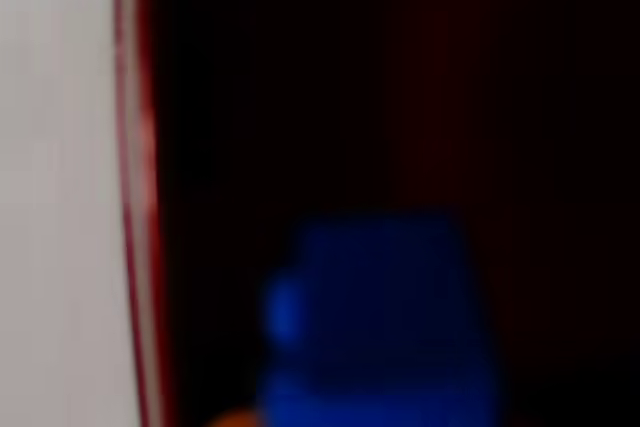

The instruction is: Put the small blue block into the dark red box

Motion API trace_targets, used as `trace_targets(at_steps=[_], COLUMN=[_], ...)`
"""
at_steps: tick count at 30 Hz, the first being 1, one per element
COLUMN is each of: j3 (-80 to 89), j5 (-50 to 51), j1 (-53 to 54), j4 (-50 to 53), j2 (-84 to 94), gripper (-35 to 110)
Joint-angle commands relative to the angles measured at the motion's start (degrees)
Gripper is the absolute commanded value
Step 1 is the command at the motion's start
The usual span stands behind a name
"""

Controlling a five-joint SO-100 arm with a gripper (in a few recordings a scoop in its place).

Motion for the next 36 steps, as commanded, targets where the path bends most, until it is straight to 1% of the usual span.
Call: trace_targets(at_steps=[1, 4, 7, 11, 14, 16, 18, 20, 22, 24, 27, 32, 36], j3=[-1.8, -2.1, -1.8, -1.0, -0.5, 2.4, 6.3, 11.4, 17.9, 25.0, 35.3, 50.0, 58.0], j5=[-3.0, -7.0, -10.2, -17.8, -22.6, -25.0, -25.8, -25.9, -26.5, -28.6, -34.3, -41.8, -48.7], j1=[1.5, 1.3, 1.6, 1.1, -0.5, -2.9, -6.2, -10.5, -15.3, -20.8, -30.3, -42.3, -47.5], j4=[-5.1, -9.7, -8.8, -3.4, 3.3, 5.6, 7.9, 9.7, 9.9, 9.8, 9.4, 12.5, 11.5], j2=[-4.4, -8.8, -9.3, -1.8, 7.5, 14.9, 22.4, 30.3, 39.0, 48.5, 64.7, 86.9, 88.3], gripper=[11, 18, 20, 20, 18, 18, 14, 5, 0, 0, 0, 0, 0])
